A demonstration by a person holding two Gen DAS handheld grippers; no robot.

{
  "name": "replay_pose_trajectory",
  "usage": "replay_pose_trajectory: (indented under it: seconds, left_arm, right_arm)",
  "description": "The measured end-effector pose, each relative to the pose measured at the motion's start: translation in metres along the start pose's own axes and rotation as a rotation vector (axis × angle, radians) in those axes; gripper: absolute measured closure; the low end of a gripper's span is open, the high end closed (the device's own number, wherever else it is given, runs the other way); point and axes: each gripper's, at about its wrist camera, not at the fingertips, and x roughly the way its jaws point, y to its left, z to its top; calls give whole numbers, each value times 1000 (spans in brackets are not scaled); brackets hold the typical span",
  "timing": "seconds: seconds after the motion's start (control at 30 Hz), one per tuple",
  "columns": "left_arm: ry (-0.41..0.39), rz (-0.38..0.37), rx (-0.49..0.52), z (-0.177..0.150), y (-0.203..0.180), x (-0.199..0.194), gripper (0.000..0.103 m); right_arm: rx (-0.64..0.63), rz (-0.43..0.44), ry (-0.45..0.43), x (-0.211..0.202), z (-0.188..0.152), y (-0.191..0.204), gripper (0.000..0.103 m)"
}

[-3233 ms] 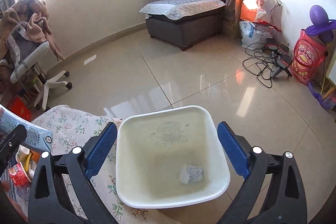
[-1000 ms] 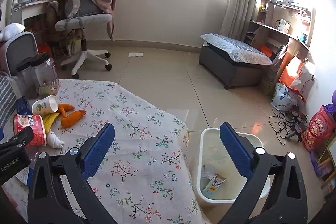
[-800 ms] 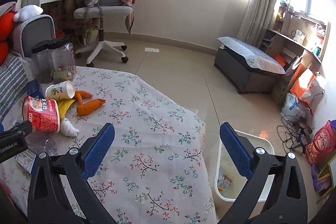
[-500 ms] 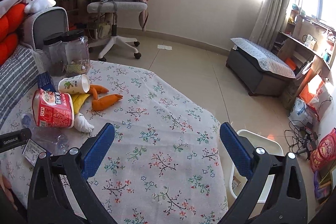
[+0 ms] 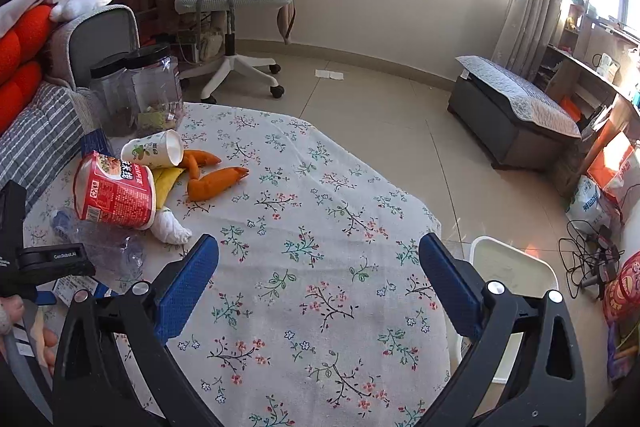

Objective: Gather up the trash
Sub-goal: 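Grasp the nutrition-label card with the left tool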

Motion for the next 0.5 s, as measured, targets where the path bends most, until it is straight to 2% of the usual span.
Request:
replay_pose_trajectory:
  seconds: [0.13,0.2,0.27,0.3,0.37,0.5]
  left_arm:
    - [6,14,28,2,-17,4,9]
    - [35,6,36,1,-18,7,15]
    - [29,6,65,0,-16,4,27]
    - [33,-8,72,-2,-13,2,28]
    - [37,-39,89,-5,-3,-3,39]
    - [41,-171,106,-7,12,-16,43]
  right_arm:
    - [6,6,17,6,-2,-2,7]
    - [-1,7,20,8,-2,0,7]
    - [-11,12,27,10,-2,3,7]
    - [-17,15,31,11,-2,5,7]
    - [-38,20,40,14,-3,10,7]
    - [-84,33,45,15,-7,20,7]
